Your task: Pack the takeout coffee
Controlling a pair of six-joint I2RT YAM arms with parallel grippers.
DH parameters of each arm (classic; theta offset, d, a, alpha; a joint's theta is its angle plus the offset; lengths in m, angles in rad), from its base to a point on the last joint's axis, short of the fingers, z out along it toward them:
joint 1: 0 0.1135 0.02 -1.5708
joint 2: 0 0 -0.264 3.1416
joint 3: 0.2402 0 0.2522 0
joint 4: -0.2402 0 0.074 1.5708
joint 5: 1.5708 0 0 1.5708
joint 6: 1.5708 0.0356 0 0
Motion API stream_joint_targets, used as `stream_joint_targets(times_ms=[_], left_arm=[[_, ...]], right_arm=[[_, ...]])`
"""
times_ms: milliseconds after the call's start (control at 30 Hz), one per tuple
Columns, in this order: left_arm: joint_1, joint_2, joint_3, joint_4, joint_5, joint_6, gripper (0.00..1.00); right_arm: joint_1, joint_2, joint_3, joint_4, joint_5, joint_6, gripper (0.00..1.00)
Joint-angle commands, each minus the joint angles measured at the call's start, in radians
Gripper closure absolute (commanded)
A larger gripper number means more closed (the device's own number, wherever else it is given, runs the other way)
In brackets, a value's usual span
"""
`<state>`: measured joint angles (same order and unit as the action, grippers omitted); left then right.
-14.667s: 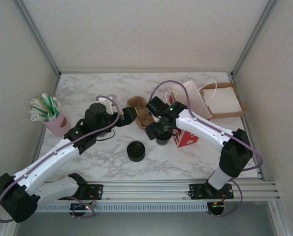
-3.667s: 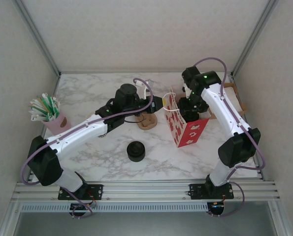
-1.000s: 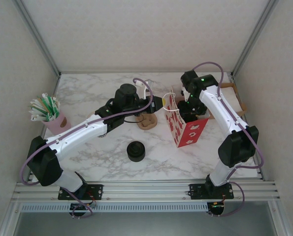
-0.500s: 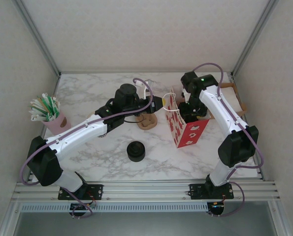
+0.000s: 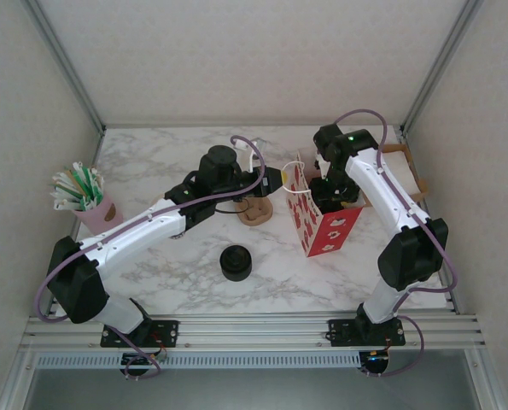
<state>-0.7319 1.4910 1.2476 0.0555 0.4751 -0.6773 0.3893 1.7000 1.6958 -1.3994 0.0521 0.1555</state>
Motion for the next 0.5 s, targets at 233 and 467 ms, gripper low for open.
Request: stream_joint_targets(times_ms=[233, 467], left_arm=[[-0.011, -0.031, 0.003, 0.003, -0.010, 0.010, 0.98], [-0.011, -0.033, 0.005, 0.001, -0.012, 0.012, 0.98]], right_arm=[[-0.007, 0.021, 0.020, -0.018, 0.007, -0.004, 0.33], [-0.007, 0.027, 0.022, -0.018, 0.013, -0.004, 0.33]])
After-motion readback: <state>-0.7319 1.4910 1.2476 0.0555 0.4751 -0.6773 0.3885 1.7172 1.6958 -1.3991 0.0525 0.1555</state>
